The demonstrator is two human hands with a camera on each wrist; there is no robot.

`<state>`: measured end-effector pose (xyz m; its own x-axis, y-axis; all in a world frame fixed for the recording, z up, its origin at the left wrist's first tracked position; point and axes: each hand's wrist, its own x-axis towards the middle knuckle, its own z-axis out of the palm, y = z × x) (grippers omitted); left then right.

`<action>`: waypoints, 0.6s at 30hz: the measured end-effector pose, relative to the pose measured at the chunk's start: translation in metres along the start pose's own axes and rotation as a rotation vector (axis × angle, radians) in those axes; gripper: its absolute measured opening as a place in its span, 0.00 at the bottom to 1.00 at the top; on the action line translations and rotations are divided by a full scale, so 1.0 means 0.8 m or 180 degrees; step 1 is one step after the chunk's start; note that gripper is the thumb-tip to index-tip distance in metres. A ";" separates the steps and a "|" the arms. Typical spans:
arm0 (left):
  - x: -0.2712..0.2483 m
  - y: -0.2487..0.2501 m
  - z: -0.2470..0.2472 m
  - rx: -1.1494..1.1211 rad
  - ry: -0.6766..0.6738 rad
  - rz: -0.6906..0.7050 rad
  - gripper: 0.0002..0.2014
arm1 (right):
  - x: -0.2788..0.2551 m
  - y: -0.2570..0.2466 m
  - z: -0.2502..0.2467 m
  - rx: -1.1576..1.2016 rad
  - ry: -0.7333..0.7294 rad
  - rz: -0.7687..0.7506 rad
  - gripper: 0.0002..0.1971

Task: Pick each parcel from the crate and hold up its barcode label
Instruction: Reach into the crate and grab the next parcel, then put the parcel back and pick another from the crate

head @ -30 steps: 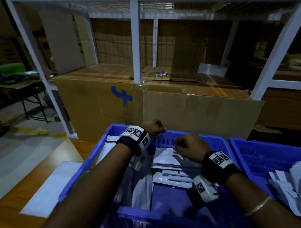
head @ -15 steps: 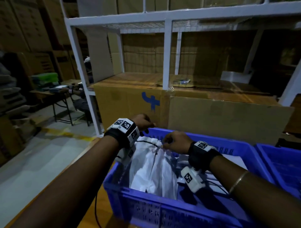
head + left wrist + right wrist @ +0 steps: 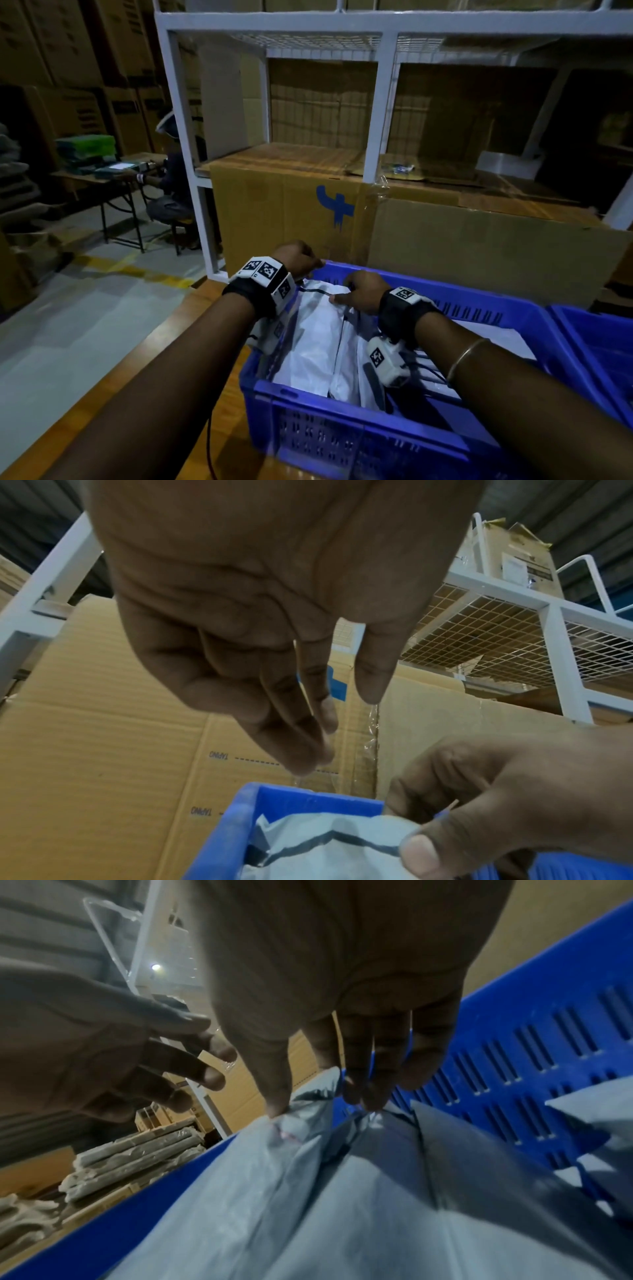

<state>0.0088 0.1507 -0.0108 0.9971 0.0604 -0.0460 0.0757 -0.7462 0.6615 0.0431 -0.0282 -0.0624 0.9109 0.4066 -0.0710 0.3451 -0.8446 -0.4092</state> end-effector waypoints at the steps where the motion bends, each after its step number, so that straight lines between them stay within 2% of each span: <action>1: 0.001 -0.001 0.000 0.0019 -0.0023 0.0022 0.15 | 0.000 -0.001 0.000 0.0058 0.0005 -0.0018 0.20; 5: 0.006 -0.004 -0.001 0.0048 -0.0005 0.0088 0.16 | 0.002 0.000 0.003 0.0422 0.0145 -0.0041 0.13; 11: 0.011 0.003 -0.007 0.0288 0.0372 0.0237 0.16 | 0.001 -0.005 0.002 0.1986 0.0386 0.0006 0.14; 15: 0.012 0.009 -0.015 0.0024 0.0539 0.0134 0.23 | -0.004 -0.006 -0.026 0.2259 0.0529 -0.0095 0.14; 18: 0.015 0.013 -0.015 -0.0076 0.0440 0.0097 0.23 | -0.008 0.004 -0.051 0.2450 0.0658 -0.0104 0.14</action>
<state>0.0212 0.1515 0.0047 0.9886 0.1299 0.0767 0.0437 -0.7332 0.6786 0.0479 -0.0477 -0.0258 0.9525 0.2905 0.0910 0.1877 -0.3250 -0.9269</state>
